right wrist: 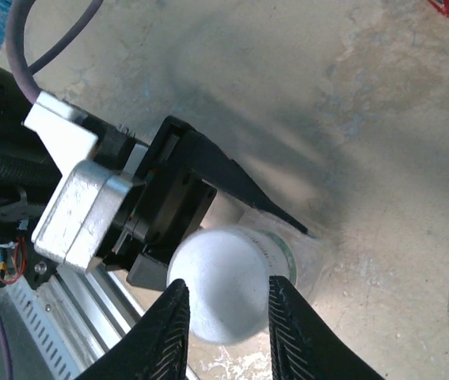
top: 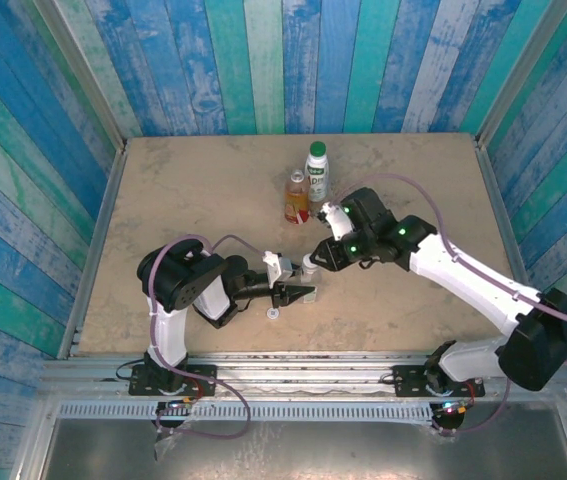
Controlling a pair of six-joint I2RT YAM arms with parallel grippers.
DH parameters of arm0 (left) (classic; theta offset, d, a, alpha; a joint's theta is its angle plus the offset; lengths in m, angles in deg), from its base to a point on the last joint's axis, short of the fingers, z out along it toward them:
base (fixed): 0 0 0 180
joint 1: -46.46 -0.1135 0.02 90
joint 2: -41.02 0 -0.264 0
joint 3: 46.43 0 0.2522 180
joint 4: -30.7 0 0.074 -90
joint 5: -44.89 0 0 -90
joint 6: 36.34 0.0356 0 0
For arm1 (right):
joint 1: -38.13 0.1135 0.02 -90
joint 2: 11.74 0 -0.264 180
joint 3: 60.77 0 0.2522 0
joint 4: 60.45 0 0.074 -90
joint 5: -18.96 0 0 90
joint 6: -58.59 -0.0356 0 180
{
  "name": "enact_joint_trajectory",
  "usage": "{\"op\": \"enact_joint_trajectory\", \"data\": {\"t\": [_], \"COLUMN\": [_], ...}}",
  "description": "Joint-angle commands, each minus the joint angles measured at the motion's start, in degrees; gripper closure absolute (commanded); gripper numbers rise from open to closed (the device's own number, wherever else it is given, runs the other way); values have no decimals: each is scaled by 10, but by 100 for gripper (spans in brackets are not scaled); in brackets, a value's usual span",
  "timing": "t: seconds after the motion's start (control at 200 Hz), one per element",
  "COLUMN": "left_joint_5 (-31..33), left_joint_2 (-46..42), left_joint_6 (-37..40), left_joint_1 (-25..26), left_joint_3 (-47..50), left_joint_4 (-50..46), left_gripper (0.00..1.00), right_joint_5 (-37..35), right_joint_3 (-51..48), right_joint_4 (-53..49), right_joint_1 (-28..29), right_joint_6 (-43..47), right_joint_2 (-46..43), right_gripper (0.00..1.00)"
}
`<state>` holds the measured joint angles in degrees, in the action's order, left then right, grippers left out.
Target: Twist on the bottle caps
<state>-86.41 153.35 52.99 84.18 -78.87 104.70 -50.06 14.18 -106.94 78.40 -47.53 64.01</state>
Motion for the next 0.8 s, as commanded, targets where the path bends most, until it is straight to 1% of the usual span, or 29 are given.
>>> {"op": "enact_joint_trajectory", "data": {"t": [0.0, 0.07, 0.13, 0.17, 0.245, 0.331, 0.376, 0.421, 0.491, 0.646, 0.716, 0.791], "left_joint_5": [2, 6, 6, 5, 2, 1, 2, 2, 11, 0, 3, 3], "left_joint_2": [15, 14, 8, 1, -24, -74, -100, -131, -171, -222, -245, -262], "left_joint_6": [-1, 0, 1, 4, 20, 65, 102, 145, 185, 193, 205, 214], "left_joint_1": [-1, -2, -1, 0, 0, 8, 17, 28, 46, 59, 66, 71], "left_joint_3": [-4, -3, -2, -2, -3, -10, -18, -29, -37, -41, -45, -50], "left_joint_4": [-16, -15, -12, -17, -45, -127, -188, -257, -318, -356, -382, -403], "left_gripper": [48, 48, 48, 48, 48, 48, 48, 48, 47, 47, 47, 47], "right_joint_5": [63, 75, 64, 51, 28, 10, 12, 26, 40, 34, 39, 45], "right_joint_3": [-39, -54, -60, -61, -55, -44, -39, -36, -42, -51, -38, -15], "right_joint_4": [13, 15, 14, 11, 1, -13, -21, -34, -48, -65, -97, -139], "right_joint_1": [6, 7, 7, 7, 7, 7, 7, 7, 7, 5, 6, 6], "right_joint_6": [-17, -17, -10, 1, 40, 109, 168, 246, 360, 512, 562, 590], "right_joint_2": [-43, -61, -77, -87, -103, -118, -124, -134, -159, -218, -223, -211], "right_gripper": [72, 71, 68, 63, 49, 36, 29, 25, 21, 19, 19, 20]}}
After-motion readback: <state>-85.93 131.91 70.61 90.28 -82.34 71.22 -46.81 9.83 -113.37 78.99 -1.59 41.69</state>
